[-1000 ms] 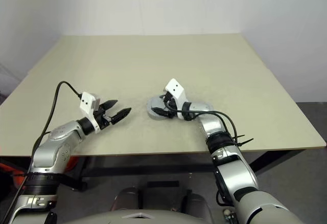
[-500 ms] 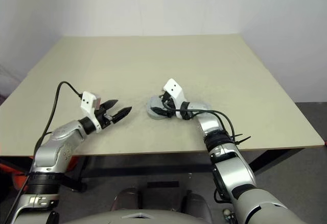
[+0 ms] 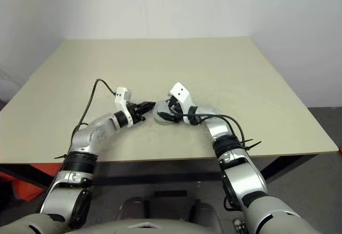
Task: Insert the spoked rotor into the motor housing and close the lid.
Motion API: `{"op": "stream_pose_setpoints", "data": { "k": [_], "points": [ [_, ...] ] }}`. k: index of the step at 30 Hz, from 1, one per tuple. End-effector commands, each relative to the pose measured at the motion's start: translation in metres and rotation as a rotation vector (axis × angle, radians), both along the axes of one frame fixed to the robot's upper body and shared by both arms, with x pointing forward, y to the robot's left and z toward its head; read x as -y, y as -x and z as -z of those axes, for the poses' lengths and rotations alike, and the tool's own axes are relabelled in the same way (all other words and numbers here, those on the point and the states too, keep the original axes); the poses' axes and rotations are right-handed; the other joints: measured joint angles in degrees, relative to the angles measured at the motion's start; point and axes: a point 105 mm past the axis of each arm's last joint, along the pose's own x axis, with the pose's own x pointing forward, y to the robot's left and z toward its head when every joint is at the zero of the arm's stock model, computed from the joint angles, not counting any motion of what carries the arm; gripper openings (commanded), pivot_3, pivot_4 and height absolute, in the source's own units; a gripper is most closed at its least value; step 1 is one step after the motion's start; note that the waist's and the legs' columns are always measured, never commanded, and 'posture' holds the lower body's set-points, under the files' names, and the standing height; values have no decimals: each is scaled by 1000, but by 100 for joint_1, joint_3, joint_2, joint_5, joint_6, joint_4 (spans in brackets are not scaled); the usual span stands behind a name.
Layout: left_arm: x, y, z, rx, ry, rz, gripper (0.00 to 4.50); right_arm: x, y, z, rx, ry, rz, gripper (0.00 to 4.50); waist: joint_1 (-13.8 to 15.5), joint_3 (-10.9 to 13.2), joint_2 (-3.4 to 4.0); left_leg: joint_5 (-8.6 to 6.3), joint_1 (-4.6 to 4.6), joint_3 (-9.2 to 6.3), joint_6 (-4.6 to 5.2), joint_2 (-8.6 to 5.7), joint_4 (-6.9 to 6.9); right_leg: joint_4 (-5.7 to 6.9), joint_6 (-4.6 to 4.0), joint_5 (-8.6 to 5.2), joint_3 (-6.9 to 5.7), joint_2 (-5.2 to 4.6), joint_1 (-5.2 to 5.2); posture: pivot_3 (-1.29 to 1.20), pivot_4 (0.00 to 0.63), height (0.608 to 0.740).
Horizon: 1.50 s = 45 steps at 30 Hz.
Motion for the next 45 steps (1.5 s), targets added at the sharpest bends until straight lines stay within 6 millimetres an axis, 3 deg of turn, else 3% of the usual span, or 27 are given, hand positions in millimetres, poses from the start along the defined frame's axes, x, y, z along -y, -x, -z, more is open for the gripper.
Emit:
{"op": "stream_pose_setpoints", "data": {
  "k": [1,11,21,25,33,35,38,41,45],
  "points": [
    [7,-5,-9,20,-8,31,37,6,-6,-7,39,17,31,2958,4,0,0,0,0,0,0,0,0,0,0,0,0,0,0,0,0,740],
    [9,11,17,-58,-141,89,37,9,-11,-12,49,5,65,2958,7,0,0,0,5,-3,0,0,-1,0,1,0,0,-1,6,0,0,740],
    [8,14,18,-58,-146,83,37,9,-18,-19,6,-44,104,2958,6,1,1,0,26,-11,-1,0,-9,-3,41,-24,0,-1,22,0,0,740],
    [7,14,17,-55,-146,80,0,10,-23,-31,12,-91,125,4347,11,2,3,1,25,-13,-2,0,-13,-5,42,-25,0,-1,20,0,0,740],
    [8,13,16,-50,-148,81,0,8,-9,-89,55,-279,20,4469,23,3,5,1,16,-12,-1,-2,-39,-31,8,-5,1,-1,17,0,0,740],
    [9,13,16,-48,-146,84,0,13,-11,-103,22,-345,46,4469,28,2,5,-2,14,-11,4,-4,-46,-43,7,-6,1,-1,19,0,0,740],
    [12,13,15,-44,-138,93,0,32,-30,-105,-108,-410,215,4469,29,3,5,-5,13,-12,8,-7,-51,-61,8,-5,1,-2,24,0,0,740],
    [16,14,14,-41,-129,106,0,54,-43,-90,-307,-446,372,4469,36,3,5,-3,14,-9,4,-9,-53,-64,8,-5,1,-2,24,0,0,740],
    [19,16,13,-36,-126,124,0,70,-37,-64,-583,-467,461,4469,62,2,6,4,18,-5,-7,-11,-73,-84,8,-5,-1,-2,33,0,0,740]
  ]
}}
